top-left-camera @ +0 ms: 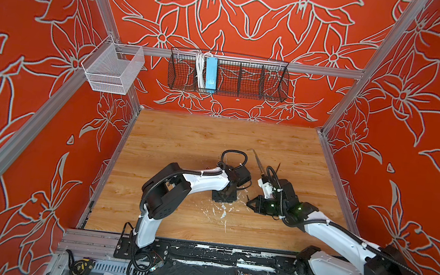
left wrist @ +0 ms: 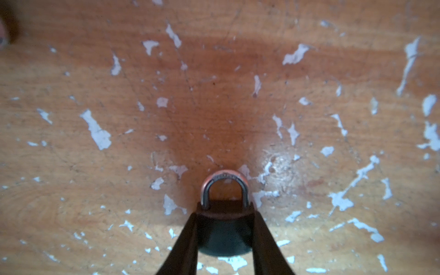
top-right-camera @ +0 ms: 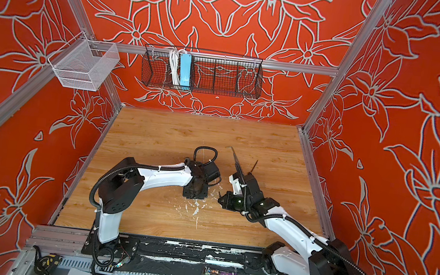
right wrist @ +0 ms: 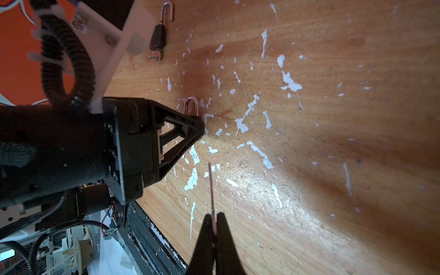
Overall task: Unlock with the key
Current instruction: 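Lift the grey padlock with the left gripper toward the right gripper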
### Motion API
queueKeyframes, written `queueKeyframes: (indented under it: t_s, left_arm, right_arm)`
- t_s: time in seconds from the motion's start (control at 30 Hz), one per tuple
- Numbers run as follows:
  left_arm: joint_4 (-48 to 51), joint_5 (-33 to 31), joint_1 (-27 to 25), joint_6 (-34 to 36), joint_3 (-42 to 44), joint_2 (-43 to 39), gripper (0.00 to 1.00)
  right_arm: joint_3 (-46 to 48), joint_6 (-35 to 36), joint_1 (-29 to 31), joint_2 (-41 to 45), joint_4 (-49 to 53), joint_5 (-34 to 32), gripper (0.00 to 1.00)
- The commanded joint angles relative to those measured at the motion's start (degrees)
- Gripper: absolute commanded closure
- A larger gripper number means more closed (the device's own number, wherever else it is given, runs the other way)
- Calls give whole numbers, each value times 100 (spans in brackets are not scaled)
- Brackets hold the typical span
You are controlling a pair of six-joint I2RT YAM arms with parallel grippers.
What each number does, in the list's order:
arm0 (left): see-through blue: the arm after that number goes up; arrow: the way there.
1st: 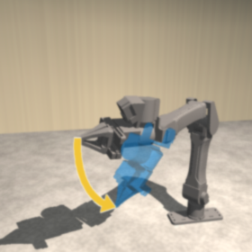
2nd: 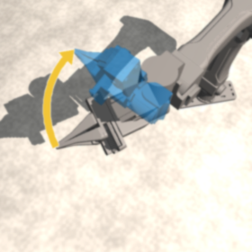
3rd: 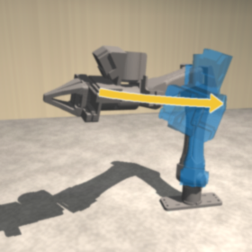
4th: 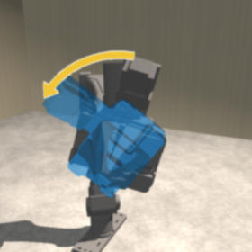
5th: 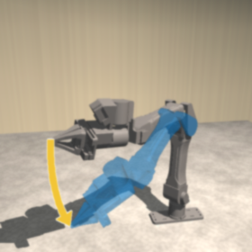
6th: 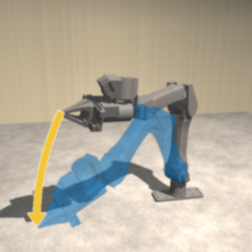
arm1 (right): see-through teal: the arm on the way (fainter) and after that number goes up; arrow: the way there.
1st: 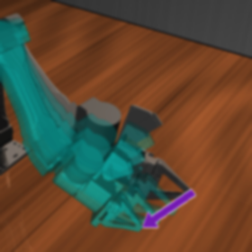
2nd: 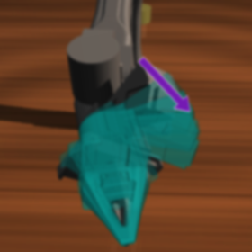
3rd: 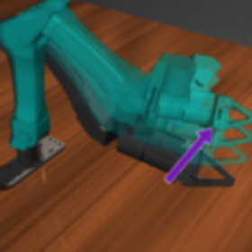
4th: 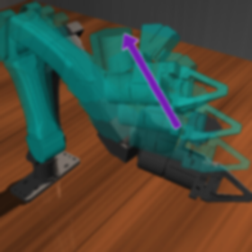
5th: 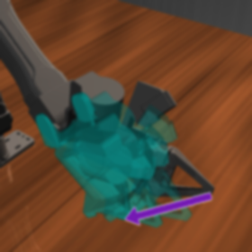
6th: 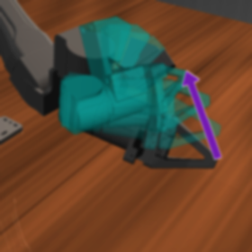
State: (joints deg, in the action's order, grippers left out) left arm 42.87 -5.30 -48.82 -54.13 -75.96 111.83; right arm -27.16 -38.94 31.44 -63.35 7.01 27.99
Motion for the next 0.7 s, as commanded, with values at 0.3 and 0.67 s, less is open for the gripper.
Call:
queueKeyframes:
  t_s: [0.3, 0.67]
  left_arm:
    - [-472, -147, 31, -736, 759, -1113, 87]
    - [-956, -198, 31, -1182, 978, -2290, 97]
  right_arm:
    - [-545, 516, -33, -128, 829, 562, 100]
    - [-649, 213, 151, -31, 754, 599, 100]
